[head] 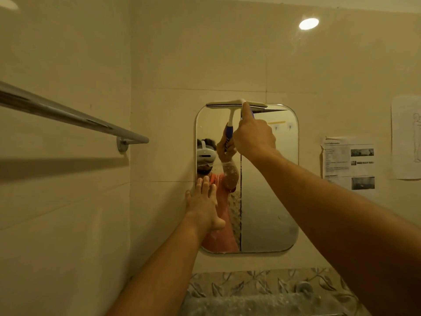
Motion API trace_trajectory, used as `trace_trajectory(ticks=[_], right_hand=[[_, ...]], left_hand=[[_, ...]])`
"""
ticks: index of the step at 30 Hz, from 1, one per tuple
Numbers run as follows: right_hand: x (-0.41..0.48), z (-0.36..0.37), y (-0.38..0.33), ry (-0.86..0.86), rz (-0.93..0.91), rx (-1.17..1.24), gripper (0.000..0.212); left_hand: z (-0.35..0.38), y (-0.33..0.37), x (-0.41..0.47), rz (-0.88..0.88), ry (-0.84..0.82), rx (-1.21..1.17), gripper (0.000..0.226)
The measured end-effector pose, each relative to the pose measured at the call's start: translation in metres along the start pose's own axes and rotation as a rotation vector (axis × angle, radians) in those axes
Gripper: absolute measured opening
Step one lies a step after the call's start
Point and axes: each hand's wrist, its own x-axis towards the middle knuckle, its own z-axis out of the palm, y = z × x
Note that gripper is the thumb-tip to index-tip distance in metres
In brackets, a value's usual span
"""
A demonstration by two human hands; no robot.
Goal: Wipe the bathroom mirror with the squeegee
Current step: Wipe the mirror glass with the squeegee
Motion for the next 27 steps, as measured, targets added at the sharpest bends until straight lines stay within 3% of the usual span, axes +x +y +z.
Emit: trace_trajectory(ticks=[17, 27], right_hand=[[-0.052, 0.043, 0.027, 0.001, 0.040, -0.030, 0.077], [-0.111, 0.054, 0.041, -0.110, 0.086, -0.064, 0.079]], left_hand=[[0.003, -0.001, 0.004, -0.026, -0.027, 0.015, 0.123], [-0.005, 0.002, 0.003, -0.057, -0.054, -0.043, 0.127]])
